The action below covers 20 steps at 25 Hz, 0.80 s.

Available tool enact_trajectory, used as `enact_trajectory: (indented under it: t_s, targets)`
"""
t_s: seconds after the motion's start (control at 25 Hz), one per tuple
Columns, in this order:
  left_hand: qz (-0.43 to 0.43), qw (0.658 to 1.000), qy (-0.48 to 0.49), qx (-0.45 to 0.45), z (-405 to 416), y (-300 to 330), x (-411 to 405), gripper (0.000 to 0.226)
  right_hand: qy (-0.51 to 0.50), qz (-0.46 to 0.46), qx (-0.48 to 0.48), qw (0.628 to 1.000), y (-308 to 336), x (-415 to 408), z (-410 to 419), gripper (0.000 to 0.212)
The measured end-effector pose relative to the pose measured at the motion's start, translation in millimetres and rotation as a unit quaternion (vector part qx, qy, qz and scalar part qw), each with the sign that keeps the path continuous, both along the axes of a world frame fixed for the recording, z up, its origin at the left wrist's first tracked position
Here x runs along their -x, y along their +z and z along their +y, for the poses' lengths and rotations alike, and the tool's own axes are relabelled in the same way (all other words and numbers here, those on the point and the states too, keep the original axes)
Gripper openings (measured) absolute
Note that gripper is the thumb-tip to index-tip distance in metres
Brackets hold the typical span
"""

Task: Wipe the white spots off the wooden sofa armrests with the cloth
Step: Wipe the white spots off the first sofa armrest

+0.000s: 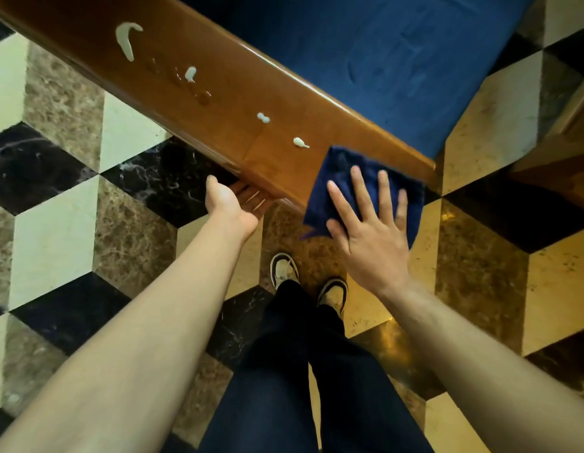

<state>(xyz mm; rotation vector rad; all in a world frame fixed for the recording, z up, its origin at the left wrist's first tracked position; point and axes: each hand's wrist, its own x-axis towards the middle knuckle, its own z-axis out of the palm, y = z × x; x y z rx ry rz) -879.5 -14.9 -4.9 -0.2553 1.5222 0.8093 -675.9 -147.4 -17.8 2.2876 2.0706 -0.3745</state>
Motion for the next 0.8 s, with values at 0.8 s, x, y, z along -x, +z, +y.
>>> enact_trajectory:
  t_s: [0.8]
  targets:
    - [-0.052, 0.997, -0.024, -0.047, 19, -25, 22, 0.061, -0.088, 0.124, 0.1, 0.983, 14, 5, 185, 0.053]
